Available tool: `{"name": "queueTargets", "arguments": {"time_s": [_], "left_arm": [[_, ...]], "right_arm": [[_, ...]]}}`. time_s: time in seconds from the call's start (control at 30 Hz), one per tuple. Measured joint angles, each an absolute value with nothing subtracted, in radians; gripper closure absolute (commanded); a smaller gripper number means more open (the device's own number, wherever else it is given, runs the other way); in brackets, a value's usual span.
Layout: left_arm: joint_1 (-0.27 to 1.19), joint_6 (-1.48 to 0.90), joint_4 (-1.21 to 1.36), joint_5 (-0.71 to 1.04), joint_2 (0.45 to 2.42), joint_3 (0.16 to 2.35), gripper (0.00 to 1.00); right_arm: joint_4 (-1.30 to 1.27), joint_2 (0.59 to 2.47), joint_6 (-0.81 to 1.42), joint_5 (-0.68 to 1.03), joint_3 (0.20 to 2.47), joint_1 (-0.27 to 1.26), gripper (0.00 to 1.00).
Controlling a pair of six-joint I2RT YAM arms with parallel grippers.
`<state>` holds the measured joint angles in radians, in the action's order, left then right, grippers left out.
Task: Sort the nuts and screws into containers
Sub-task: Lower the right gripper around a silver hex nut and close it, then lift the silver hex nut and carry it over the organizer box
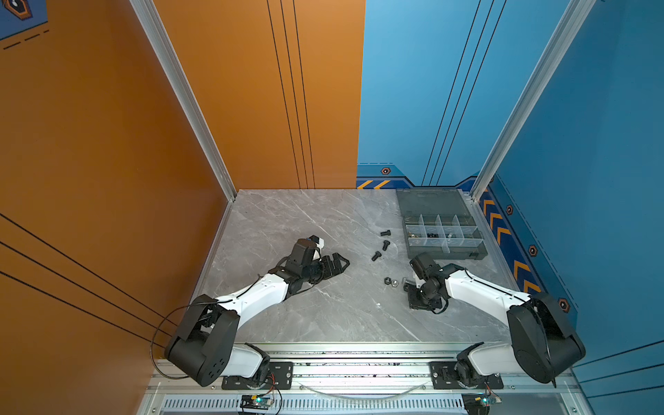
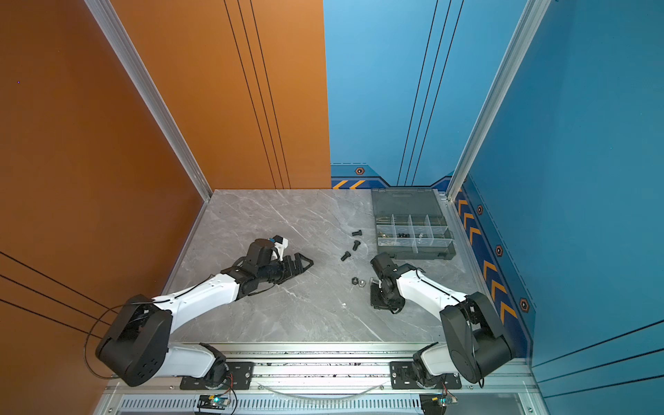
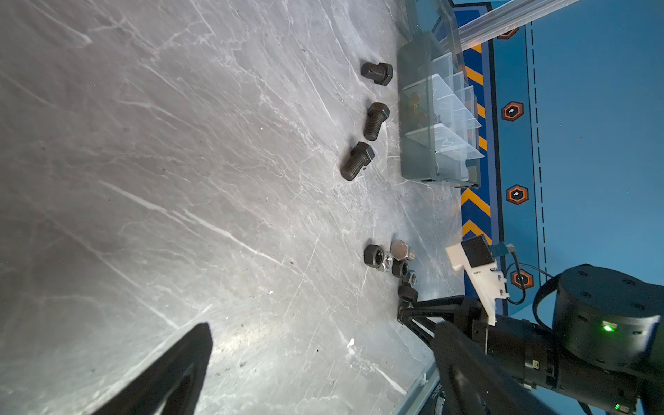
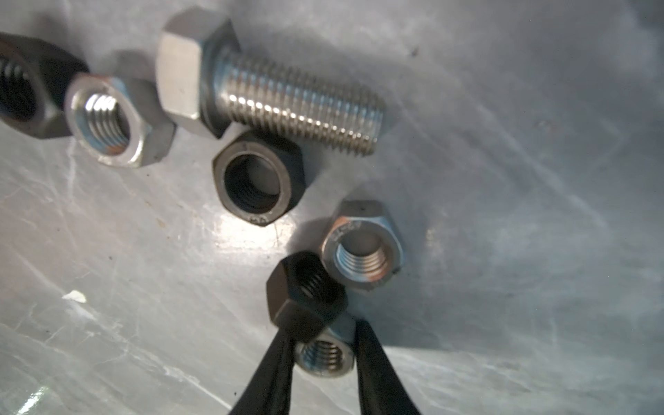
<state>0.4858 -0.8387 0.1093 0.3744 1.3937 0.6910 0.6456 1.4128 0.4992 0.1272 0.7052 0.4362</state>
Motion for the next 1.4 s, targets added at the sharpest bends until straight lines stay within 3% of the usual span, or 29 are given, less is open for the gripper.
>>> {"name": "queueTargets", "arguments": {"time_s": [0.3,0.5,0.8,1.1,1.4], "left_arm": [[0.486,-0.839,0.109,0.374,1.394,0.691,0.02],[0.486,-0.839,0.109,0.374,1.394,0.691,0.02],[0.486,-0.839,0.109,0.375,1.394,0.691,0.02],[0.486,-0.839,0.110,0.374,1.393,0.691,0.02],[0.486,-0.839,0.120,0.375,1.394,0.691,0.02]], "right_arm": [[0.647,1.393,0.514,0.118,0.696,0.440,0.92],[0.675,1.254,0.513,0.138,0.683,0.408,0.94],[0.755,1.120,0.443,0.236,0.831,0.125,0.96],[0.774,1.363,0.358,0.287,1.135,-0.155,0.96],[0.751,1.694,0.355,0.282,1.427,-0.248,0.96]]}}
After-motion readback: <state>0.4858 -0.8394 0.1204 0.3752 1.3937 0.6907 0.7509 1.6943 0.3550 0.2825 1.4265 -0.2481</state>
